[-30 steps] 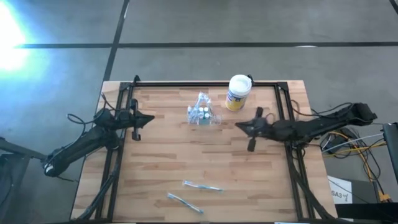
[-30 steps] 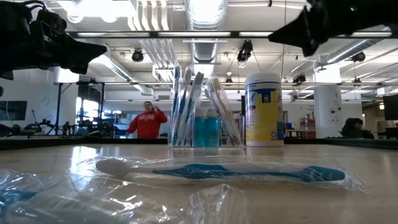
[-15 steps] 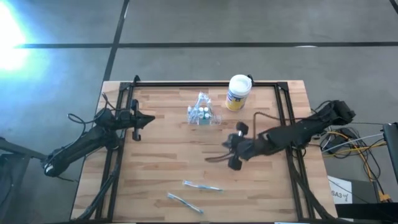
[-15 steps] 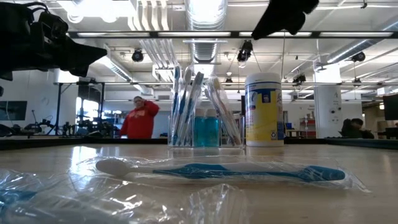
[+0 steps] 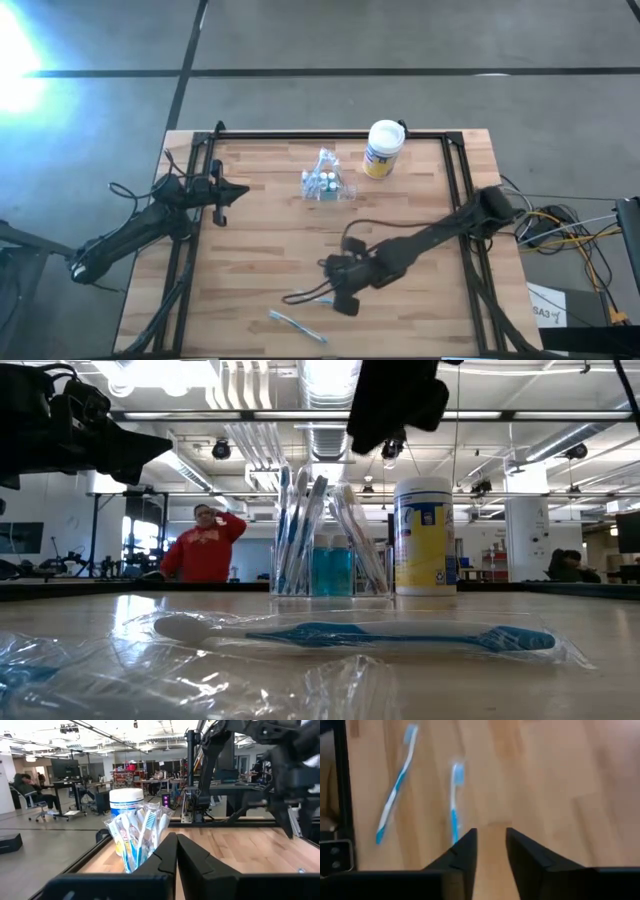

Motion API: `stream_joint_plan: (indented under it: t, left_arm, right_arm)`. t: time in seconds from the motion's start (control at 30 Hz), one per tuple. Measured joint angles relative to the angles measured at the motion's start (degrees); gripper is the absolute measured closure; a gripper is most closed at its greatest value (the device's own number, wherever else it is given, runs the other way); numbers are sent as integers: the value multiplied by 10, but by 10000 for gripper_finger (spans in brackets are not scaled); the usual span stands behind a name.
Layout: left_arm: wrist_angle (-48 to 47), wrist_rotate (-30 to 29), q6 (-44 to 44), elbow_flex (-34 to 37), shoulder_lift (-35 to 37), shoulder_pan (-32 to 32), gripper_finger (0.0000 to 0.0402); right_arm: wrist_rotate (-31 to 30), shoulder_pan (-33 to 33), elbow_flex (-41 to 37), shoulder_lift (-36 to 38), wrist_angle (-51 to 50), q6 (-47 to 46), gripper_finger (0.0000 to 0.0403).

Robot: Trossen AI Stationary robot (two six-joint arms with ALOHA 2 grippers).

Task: Pick & Place toothbrushing station
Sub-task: Put the blue toothbrush into the transparent organizer

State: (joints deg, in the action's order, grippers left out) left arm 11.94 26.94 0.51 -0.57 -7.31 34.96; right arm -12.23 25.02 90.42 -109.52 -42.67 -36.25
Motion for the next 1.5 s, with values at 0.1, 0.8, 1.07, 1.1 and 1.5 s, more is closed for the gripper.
stream_joint_plan:
  t: [0.1,0.8,1.07,1.1,1.5]
  left_arm:
    - [0,0,0,0,0,0,384]
    - [0,0,0,0,-2,0,384]
    - [-1,0,0,0,-3,0,394]
    - [-1,0,0,0,-3,0,394]
    - [-1,0,0,1,-3,0,381]
  right_arm:
    - [58,0,48,-48,-41,-10,265]
    - [151,-2,211,-244,-100,59,188]
    - [153,-11,206,-255,-108,66,190]
    - [153,-13,201,-254,-108,67,192]
    - [152,-19,188,-255,-111,91,263]
